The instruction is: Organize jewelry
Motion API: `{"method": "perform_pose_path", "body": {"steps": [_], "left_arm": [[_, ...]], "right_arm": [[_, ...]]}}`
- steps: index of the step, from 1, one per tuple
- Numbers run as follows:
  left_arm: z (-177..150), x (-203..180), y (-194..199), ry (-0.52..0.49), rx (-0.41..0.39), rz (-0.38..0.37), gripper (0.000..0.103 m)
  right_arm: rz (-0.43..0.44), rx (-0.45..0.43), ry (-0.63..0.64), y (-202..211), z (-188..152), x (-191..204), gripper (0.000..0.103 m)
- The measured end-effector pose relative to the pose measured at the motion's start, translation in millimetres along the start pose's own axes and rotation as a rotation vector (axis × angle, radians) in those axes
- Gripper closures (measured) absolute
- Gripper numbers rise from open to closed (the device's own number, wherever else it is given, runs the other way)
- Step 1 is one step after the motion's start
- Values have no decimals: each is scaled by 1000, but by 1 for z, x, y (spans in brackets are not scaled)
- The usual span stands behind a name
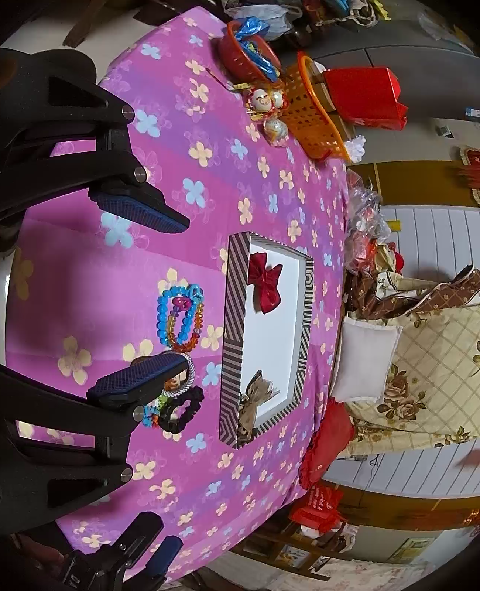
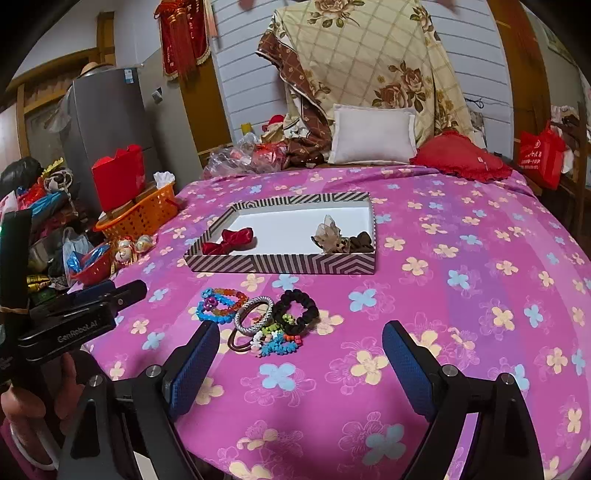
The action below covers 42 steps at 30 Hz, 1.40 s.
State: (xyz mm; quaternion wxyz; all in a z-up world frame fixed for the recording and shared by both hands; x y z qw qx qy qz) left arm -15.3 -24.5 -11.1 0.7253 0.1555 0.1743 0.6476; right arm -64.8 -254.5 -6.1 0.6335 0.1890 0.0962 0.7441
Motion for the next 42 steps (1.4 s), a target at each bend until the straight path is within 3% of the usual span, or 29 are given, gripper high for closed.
{"method": "perform_pose_path", "body": {"steps": [16,22,25,42], "left_arm": [[-12,-5,-11,-9,40,-4,35],[-12,5,-19,7,43,18,35],[-13,10,-26,-7,49,63,35],[-23,19,-40,-28,57,106,35]], "right_arm": [[-36,67,-39,-12,-29,-29,15],[-38,85,-32,-18,-33,-26,15],[-37,104,-17,-24,-37,-23,15],[-47,104,29,-44,-22,-14,15]]}}
Point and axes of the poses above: each gripper's, at about its wrist camera, not at the fingertips, and y roughly against the way its jaws point, x to its left, z to its top, the point moved 8 cm from there along -y, roughly the way its jaws point, and after that the axes turned 13 degrees about -x, right-handed, at the moved point
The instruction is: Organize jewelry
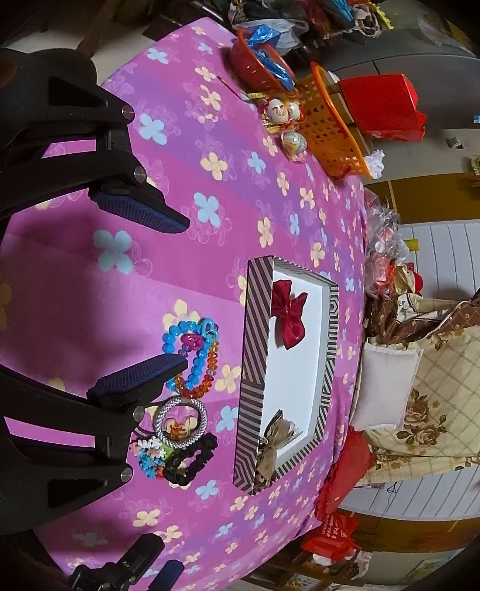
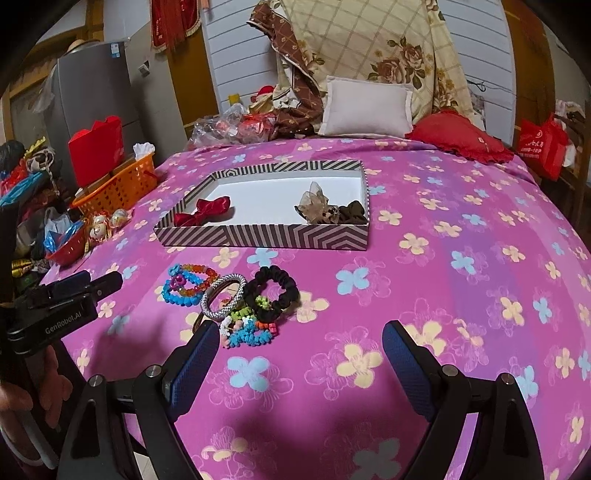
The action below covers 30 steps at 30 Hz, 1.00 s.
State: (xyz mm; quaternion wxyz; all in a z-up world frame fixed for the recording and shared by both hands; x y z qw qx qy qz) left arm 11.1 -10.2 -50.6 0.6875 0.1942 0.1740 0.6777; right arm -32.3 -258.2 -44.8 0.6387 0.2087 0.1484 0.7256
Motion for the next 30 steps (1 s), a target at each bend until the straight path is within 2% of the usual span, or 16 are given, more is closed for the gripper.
{"method": "perform_pose_path", "body": {"steps": [13,24,26,28,30], "left_arm": [[-8,1,-7,3,20,-3,35],[-15,15,-15,57,58,-8,35],[-16,13,-15,52,60,-10,35],[-17,12,-15,52,62,-13,35],[-17,12,-15,53,61,-12,35]], "right_arm": [[10,19,7,-8,-6,4,15],[20,19,6,-14,-9,4,15],[26,20,17,-18,-9,6,19],[40,29,7,-24,-8,8,32],[58,41,-12,-29,-8,9,36]]}}
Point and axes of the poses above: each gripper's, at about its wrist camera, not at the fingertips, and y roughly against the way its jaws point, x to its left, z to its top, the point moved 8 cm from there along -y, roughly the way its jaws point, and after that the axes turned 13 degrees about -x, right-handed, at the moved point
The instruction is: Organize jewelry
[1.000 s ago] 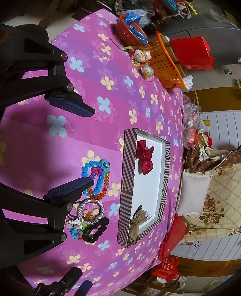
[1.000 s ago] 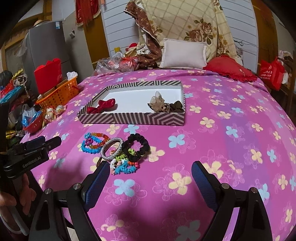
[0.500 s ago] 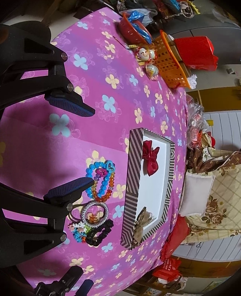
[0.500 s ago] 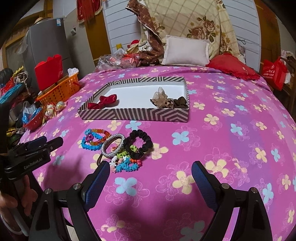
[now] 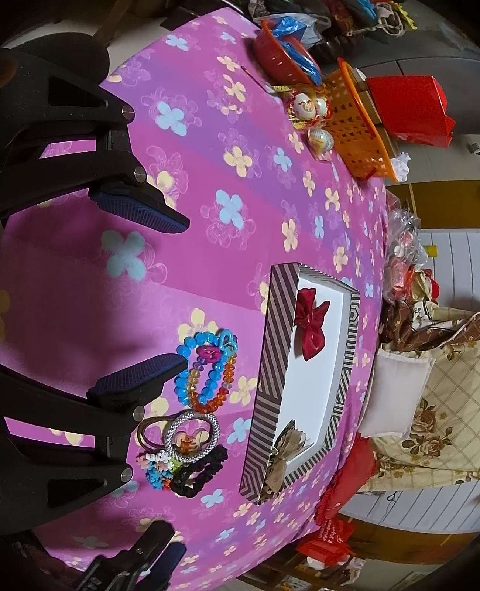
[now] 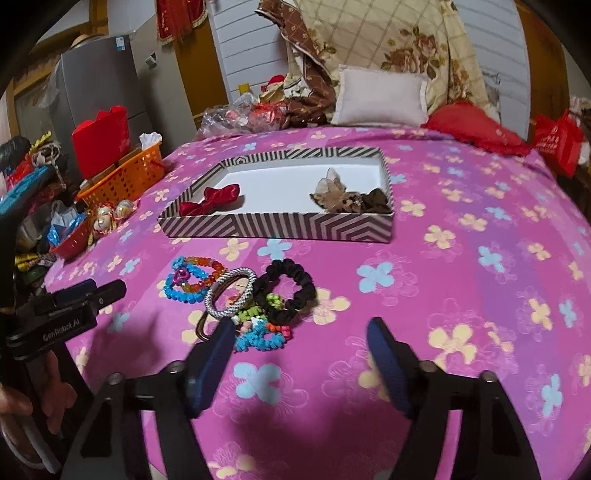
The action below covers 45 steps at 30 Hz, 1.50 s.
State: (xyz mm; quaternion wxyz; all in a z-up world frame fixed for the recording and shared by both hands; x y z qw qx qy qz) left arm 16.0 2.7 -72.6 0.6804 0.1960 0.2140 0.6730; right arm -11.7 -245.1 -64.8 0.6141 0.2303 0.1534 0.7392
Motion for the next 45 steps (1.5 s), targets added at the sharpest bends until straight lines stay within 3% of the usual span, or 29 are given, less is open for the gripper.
{"method": "perform_pose_path", "body": {"steps": [17,21,28,31,39,41,45], "left_arm": [[-3,15,-10,53,39,7,35],[-4,17,-12,63,44,5,35],[-5,16,-12,62,43,-1,35],[-6,15,-12,62,44,0,35],[-8,14,-17,63,60,2,35],[-9,13,-17,58,60,0,35],[-9,11,-17,51,60,-3,35]], "right_arm": [[11,-16,28,-20,13,5,36],[8,8,34,-28,11,3,52],[0,34,55,-46,13,2,55],[0,67,85,-57,11,2,72],[-1,124,130,-75,3,2,74],[-11,143,145,-80,-2,0,84],[-10,143,141,-79,-5,-7,93]]}}
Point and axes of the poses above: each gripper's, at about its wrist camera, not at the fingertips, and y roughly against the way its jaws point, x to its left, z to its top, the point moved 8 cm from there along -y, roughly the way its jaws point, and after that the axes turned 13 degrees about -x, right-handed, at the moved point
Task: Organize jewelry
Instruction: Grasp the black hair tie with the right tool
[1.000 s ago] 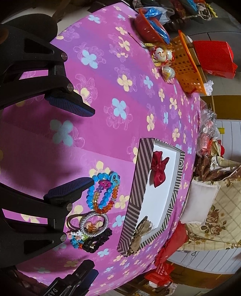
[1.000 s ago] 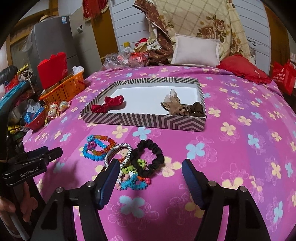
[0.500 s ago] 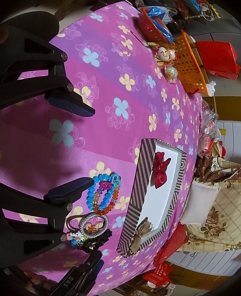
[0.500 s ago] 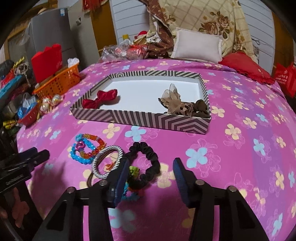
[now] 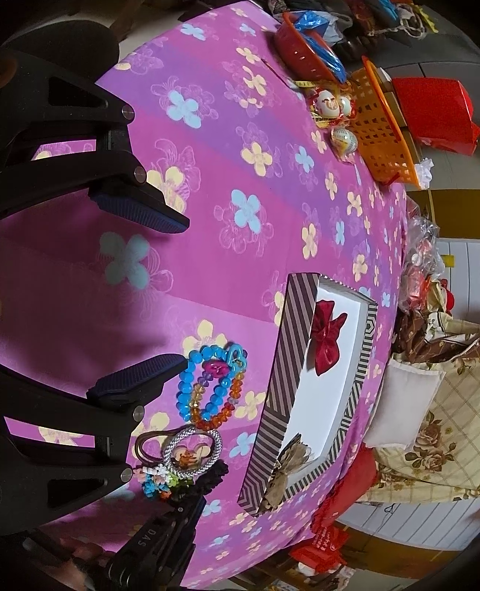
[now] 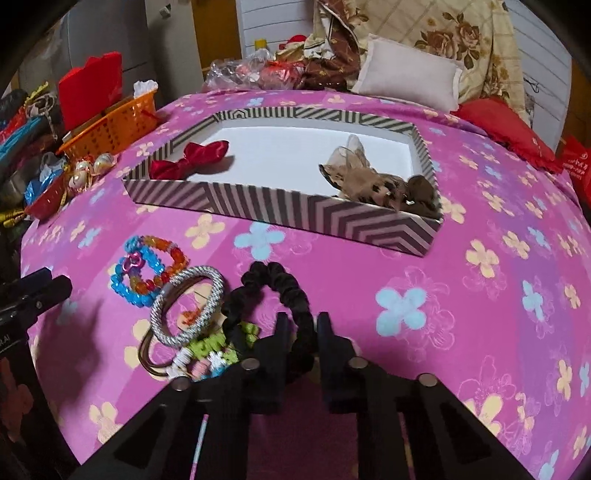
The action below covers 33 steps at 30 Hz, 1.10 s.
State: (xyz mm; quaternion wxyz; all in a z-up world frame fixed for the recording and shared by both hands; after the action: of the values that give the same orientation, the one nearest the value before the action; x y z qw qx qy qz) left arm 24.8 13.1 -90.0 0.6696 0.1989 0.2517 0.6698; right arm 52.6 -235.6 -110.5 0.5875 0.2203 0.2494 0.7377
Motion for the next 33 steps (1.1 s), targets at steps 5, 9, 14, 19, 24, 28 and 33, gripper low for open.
{"method": "perform_pose_path", "body": {"steps": [5,9,14,19,24,28,33], "left_arm": [[0,-4,0,-6,4,-7,35],[0,-11,1,-21,5,-18,35],[4,-33,8,-50,11,-81,35],[0,-71,7,-108,82,-209,35],[-8,-101,1,-153,142,-280,35],[-12,-119,-7,-217,152,-297,35],[-12,-128,-14,-222,170,-320,35]], "right_arm": [[-18,-12,-31,11,-5,-13,94],[-37,-1,-41,17,-12,-23,94],[-28,-2,-65,24,-16,-30,94],[-19,-12,-80,25,-17,-31,93],[0,-19,-102,26,-18,-33,93],[6,-26,-103,27,-18,-33,93],[15,-33,-110,27,-19,-33,93]]}}
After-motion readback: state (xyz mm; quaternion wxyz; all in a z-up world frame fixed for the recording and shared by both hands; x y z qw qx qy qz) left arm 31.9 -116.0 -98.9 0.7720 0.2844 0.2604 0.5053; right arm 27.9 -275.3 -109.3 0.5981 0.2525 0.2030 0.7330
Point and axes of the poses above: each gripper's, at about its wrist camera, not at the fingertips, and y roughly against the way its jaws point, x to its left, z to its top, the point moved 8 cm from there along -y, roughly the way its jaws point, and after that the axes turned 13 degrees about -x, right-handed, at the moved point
